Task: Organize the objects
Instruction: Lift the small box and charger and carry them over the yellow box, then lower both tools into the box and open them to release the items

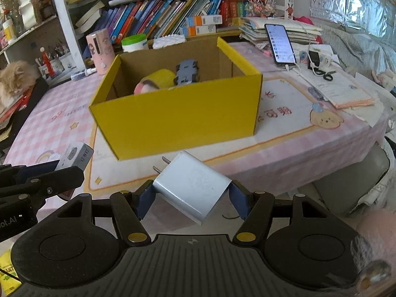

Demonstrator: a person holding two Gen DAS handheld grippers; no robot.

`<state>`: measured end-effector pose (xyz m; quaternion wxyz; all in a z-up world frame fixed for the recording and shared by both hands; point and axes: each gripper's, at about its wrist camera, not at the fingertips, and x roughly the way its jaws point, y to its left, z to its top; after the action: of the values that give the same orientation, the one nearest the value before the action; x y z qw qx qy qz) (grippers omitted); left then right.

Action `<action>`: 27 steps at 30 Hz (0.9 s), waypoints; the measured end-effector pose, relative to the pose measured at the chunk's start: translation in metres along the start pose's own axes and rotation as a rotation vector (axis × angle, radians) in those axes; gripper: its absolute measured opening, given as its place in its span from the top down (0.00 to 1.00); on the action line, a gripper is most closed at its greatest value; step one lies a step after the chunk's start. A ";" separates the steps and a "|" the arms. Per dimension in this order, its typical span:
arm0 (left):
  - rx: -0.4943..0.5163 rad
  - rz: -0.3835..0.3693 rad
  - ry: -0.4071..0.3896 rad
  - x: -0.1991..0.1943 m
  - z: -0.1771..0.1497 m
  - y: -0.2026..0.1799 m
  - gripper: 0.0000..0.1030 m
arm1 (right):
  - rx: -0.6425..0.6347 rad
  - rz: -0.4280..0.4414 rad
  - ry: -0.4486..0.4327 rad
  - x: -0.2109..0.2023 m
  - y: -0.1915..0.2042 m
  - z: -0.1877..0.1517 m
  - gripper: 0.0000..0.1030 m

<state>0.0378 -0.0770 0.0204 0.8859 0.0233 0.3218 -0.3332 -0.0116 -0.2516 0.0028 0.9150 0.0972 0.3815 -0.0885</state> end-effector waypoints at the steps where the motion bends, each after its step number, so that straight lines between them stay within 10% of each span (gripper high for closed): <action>1: 0.003 0.000 -0.004 0.002 0.003 -0.001 0.73 | 0.000 0.000 -0.005 0.000 -0.002 0.003 0.39; 18: -0.003 0.054 -0.094 0.057 0.073 -0.020 0.73 | -0.086 0.060 -0.180 0.016 -0.040 0.095 0.39; 27: -0.070 0.151 -0.045 0.101 0.091 -0.012 0.73 | -0.215 0.123 -0.126 0.072 -0.042 0.128 0.39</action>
<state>0.1387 -0.1676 0.0352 0.9159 0.0090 0.3104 -0.2544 0.1155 -0.3295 0.0354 0.9460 0.0158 0.3237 0.0032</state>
